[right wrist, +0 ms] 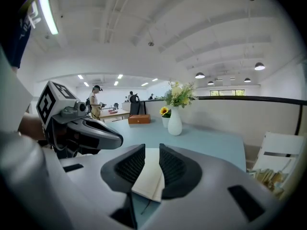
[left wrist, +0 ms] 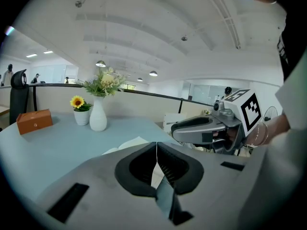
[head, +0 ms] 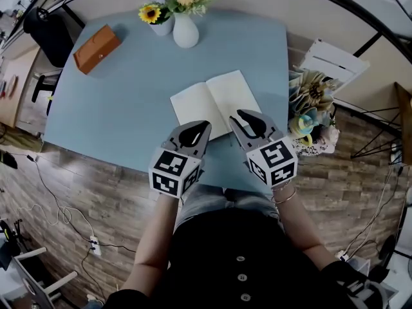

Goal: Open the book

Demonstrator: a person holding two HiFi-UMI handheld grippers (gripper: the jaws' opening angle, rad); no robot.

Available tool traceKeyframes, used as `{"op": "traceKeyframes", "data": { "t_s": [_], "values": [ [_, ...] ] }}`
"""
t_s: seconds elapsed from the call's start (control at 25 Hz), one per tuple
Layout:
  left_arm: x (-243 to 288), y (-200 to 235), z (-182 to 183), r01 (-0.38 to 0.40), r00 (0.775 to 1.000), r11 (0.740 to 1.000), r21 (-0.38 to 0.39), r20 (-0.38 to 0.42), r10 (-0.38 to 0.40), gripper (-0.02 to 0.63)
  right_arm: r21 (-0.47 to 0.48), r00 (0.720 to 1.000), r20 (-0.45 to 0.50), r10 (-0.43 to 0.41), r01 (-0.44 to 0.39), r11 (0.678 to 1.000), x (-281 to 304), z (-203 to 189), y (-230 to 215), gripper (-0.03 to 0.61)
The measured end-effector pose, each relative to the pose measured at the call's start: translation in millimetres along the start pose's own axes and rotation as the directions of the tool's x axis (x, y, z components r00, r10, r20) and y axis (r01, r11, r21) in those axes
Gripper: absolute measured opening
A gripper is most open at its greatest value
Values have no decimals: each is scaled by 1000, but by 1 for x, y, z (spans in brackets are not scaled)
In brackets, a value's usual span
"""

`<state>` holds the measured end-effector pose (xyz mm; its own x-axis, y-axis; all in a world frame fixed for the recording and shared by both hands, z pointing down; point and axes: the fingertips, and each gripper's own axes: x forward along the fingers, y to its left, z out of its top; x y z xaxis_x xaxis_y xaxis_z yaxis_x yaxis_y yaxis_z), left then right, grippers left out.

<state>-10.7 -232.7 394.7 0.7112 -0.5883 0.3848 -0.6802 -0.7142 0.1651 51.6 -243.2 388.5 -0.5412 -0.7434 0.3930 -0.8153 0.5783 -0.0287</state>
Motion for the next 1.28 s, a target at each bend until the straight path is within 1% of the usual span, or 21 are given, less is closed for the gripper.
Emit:
{"op": "traceKeyframes", "data": {
  "t_s": [0.2,0.36,0.44,0.64,0.88,1.08,1.28],
  "values": [
    [-10,-2,8,-7,1000,1000,14,29,7,14,-29,998,38,43,-42,999,-2,15,14,95],
    [-17,-4,14,-16,997,1000,7,74,15,14,-57,996,26,91,-89,994,-4,17,28,81],
    [-20,-6,15,-15,996,1000,5,83,14,14,-66,994,23,105,-103,992,-6,18,35,75],
    [-26,-6,8,-8,996,1000,-5,90,9,14,-83,990,39,134,-131,988,-6,23,49,64],
    [-38,-1,4,-35,994,999,-12,106,36,14,-100,984,52,170,-164,981,-1,27,60,53],
    [-45,6,-2,-57,992,997,-51,107,62,14,-112,977,32,211,-206,972,4,24,73,26],
    [-50,9,-8,-78,992,996,-51,94,82,14,-120,972,10,235,-233,965,8,20,83,6]
  ]
}}
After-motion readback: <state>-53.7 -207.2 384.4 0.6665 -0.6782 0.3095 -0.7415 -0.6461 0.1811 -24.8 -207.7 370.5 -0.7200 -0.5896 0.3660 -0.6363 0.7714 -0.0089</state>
